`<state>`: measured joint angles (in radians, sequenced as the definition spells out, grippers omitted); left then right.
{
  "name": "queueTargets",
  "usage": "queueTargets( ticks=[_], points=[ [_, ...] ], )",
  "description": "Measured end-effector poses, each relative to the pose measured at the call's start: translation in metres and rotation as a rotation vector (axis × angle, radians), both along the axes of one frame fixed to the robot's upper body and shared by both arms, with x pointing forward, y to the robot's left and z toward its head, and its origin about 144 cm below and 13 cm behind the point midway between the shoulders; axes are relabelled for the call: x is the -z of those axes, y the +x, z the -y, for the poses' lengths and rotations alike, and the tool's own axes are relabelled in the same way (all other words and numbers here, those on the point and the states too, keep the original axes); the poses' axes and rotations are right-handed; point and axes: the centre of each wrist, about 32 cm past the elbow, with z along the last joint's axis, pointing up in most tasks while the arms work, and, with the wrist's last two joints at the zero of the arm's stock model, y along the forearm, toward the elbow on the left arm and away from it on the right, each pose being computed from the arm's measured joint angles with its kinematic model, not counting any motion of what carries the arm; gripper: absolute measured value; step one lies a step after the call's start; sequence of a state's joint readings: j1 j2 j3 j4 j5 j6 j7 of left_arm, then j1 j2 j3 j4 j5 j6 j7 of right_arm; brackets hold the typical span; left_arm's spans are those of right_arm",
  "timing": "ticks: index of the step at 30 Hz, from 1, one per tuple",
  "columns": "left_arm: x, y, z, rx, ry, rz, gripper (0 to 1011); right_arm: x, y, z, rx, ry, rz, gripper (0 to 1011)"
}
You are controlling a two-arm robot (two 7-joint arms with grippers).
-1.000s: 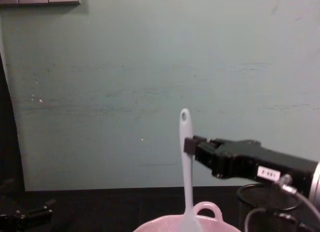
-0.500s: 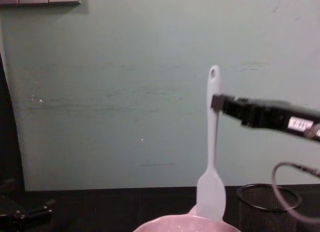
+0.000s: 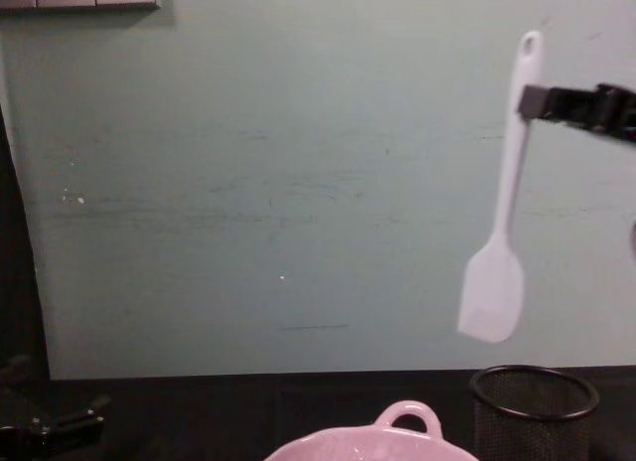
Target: Use the one hand to pick up the spoon and stir the clear water in the bowl.
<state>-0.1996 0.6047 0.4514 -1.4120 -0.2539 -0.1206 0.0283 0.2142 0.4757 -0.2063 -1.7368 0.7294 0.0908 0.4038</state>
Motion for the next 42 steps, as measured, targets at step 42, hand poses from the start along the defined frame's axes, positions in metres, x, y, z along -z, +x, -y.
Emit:
queueTargets(
  ticks=[42],
  points=[
    [0.000,0.000,0.000,0.000,0.000,0.000,1011,0.081,0.021,0.020,0.139,0.143,-0.184,121]
  ],
)
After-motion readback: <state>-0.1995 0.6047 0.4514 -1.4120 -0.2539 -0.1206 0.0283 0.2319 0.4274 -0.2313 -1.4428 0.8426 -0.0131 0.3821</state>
